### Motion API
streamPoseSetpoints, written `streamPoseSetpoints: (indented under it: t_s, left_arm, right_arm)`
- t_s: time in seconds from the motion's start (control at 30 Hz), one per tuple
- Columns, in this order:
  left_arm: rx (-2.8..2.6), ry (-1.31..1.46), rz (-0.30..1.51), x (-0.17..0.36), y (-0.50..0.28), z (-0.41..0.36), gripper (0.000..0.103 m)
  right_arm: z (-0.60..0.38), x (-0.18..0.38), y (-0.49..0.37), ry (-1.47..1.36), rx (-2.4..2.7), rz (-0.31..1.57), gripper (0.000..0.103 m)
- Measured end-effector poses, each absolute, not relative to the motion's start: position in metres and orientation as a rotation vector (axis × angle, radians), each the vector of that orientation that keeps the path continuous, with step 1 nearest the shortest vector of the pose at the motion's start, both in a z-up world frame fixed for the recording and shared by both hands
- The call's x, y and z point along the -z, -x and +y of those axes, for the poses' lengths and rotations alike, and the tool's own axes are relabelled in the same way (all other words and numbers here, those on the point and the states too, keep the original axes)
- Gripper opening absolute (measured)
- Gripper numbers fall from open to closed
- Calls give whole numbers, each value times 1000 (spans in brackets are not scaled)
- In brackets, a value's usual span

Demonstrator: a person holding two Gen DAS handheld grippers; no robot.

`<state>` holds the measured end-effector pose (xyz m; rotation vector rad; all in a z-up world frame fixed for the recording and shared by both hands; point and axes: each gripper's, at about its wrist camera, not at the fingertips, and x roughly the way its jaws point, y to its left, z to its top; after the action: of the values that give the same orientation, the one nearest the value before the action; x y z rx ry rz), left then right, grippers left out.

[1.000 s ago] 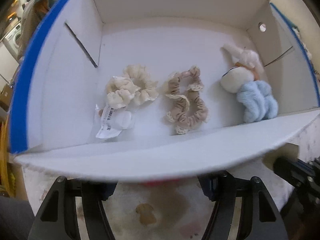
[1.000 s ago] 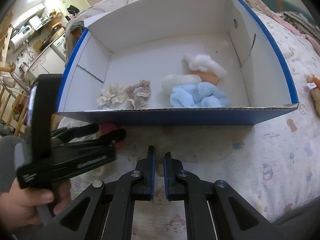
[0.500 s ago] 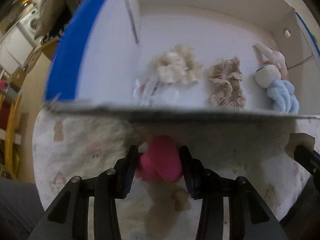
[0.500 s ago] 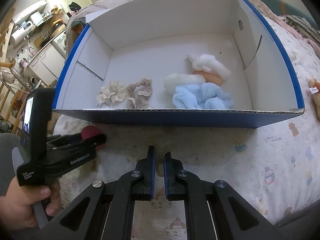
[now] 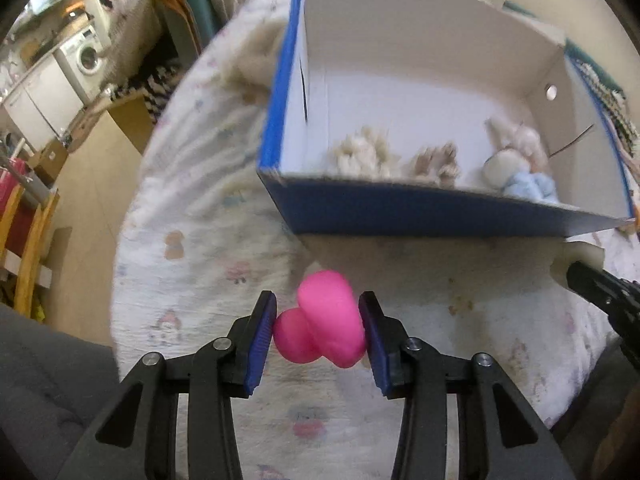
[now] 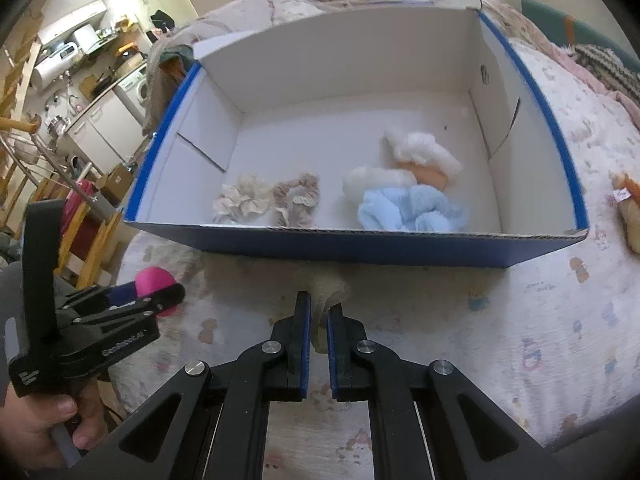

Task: Organize soft objects
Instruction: 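Grasp the pink sponge with the left gripper while the right gripper grasps the translucent beige item, then carry the pink sponge with the left gripper while the right gripper carries the beige item into the box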

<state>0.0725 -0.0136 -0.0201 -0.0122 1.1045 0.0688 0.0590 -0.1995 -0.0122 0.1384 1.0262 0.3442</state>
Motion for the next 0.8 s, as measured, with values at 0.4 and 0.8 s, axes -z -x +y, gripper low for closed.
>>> streamPoseSetpoints:
  t_s: [0.4, 0.8]
  left_arm:
    - [-60, 26, 860, -51, -55, -13, 39]
    - [-34, -50, 806, -78, -107, -34, 39]
  right_arm:
    - [-209, -43, -40, -149, -387, 769, 9]
    - [-233, -72, -80, -187, -335, 639, 9]
